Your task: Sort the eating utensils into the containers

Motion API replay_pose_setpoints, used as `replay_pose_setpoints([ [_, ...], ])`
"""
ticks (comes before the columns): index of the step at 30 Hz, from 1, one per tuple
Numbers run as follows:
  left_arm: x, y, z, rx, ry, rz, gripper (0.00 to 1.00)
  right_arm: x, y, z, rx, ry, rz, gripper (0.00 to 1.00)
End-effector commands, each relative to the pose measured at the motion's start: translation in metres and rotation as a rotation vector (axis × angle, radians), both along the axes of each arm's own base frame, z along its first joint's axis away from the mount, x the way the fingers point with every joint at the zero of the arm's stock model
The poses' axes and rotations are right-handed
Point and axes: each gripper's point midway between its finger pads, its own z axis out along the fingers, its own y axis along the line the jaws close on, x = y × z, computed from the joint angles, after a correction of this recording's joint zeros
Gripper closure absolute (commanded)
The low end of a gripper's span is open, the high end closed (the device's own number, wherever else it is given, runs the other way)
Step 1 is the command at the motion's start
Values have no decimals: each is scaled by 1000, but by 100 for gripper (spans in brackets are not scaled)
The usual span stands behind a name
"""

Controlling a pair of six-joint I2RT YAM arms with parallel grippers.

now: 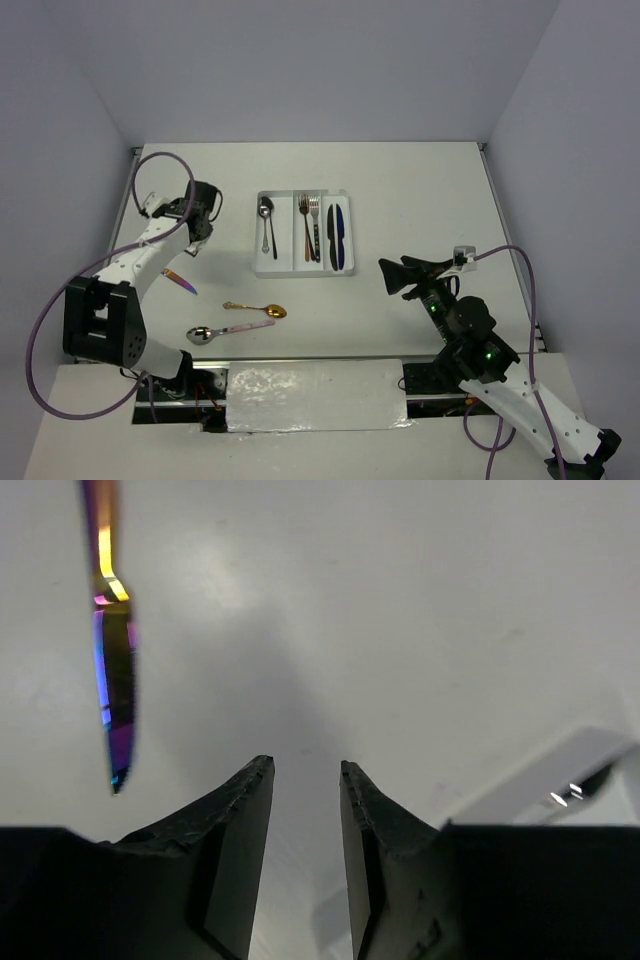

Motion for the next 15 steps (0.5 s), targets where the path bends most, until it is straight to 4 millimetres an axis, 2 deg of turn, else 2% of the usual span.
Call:
replay_pose_setpoints([
  [1,-36,37,-19,-19,74,160,54,-1,3,5,17,-27,16,19],
  [2,-43,48,-32,-54,98,187,53,0,3,5,16,-27,14,19],
  [7,-54,77,-62,-77,154,254,53,0,3,5,17,-33,14,19],
  [11,-60,95,-72,-62,199,312,53,0,3,5,14,-32,14,19],
  [15,-67,103,-79,-43,227,363,54,1,3,5,11,-31,10,19],
])
